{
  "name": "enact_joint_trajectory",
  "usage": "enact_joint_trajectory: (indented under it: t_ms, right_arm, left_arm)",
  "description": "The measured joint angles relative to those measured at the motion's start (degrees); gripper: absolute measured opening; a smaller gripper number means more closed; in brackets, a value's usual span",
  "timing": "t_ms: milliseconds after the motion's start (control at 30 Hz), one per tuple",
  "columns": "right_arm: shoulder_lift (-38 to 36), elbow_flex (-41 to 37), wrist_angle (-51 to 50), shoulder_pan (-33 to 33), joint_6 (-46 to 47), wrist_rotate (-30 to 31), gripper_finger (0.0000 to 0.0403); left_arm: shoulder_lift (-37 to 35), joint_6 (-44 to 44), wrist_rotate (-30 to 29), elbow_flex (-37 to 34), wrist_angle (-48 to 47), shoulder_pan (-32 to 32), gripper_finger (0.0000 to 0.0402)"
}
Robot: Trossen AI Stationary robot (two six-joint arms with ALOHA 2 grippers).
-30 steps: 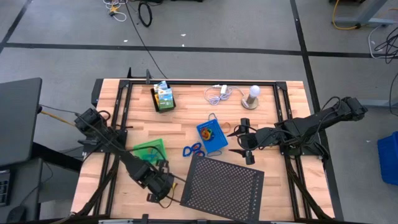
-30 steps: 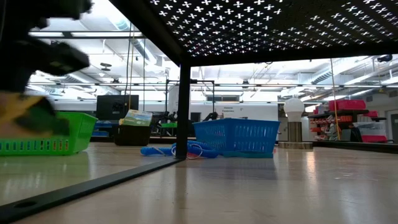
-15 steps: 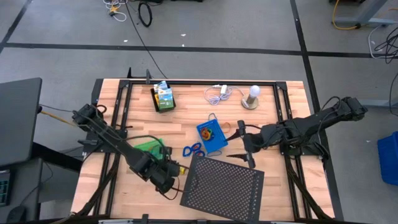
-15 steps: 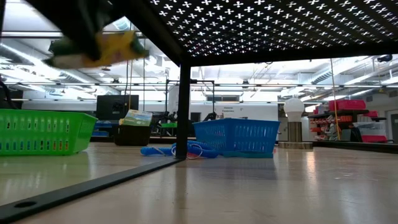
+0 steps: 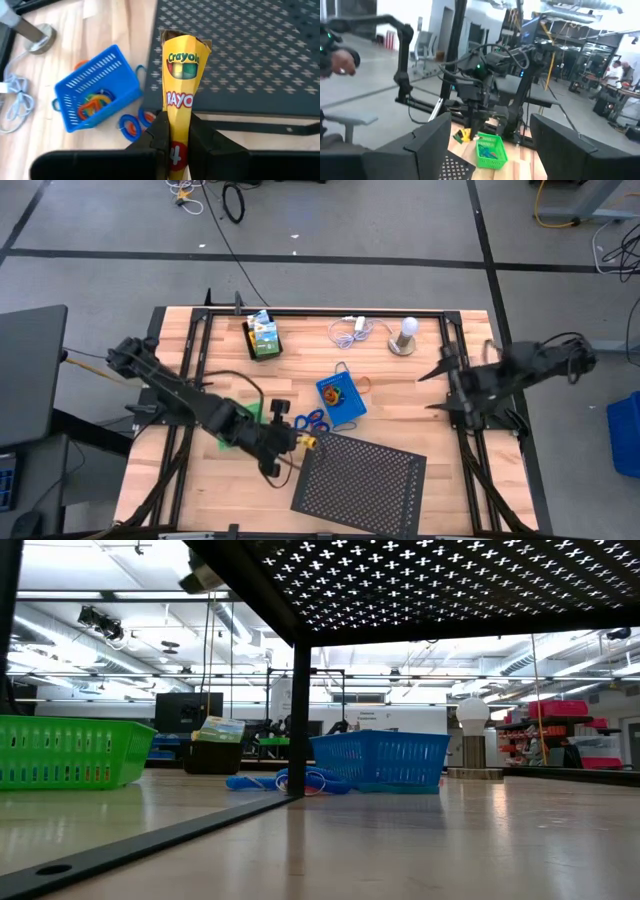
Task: Pick & Place Office Desk Supplies
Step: Put the crayon box into the black bin
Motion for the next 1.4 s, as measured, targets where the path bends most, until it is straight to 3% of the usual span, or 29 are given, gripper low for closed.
enact_joint_trajectory:
  t_ms: [167,433,600,767,967,1167,1400]
  right_arm:
    - [-6.6,0.0,-5.4,0.0,1.6,-0.5,0.0278]
    - [-12.6,-6.9,-5.4,0.0,2.8,0.2,0.0278]
    - [-15.0,-15.0,-1.5,0.0,7.0,1.1,0.0278]
    - [-16.5,-22.7,6.2,0.0,8.7,1.2,0.0278]
    - [-16.8,-27.9,11.3,0.0,9.7,4.5,0.0278]
    - [-16.7,-30.5,15.9,0.0,9.8,5.8,0.0278]
    - [-16.7,-30.6,16.0,0.0,9.6,7.3,0.0278]
  left_arm:
    - [-3.6,3.9,2.8,-2.8,5.7,3.4,0.0034]
    - [-15.4,9.1,16.1,-24.4,35.4,13.4,0.0034]
    - [-22.9,12.2,16.9,-35.1,45.5,20.2,0.0034]
    - [-29.0,15.7,18.5,-42.6,52.4,29.6,0.0034]
    - [-30.1,7.9,22.4,-48.2,61.6,43.8,0.0034]
    - [-28.5,-1.0,19.5,-50.6,64.9,52.8,0.0034]
    - [-25.0,-6.1,7.2,-51.6,67.5,52.7,0.0034]
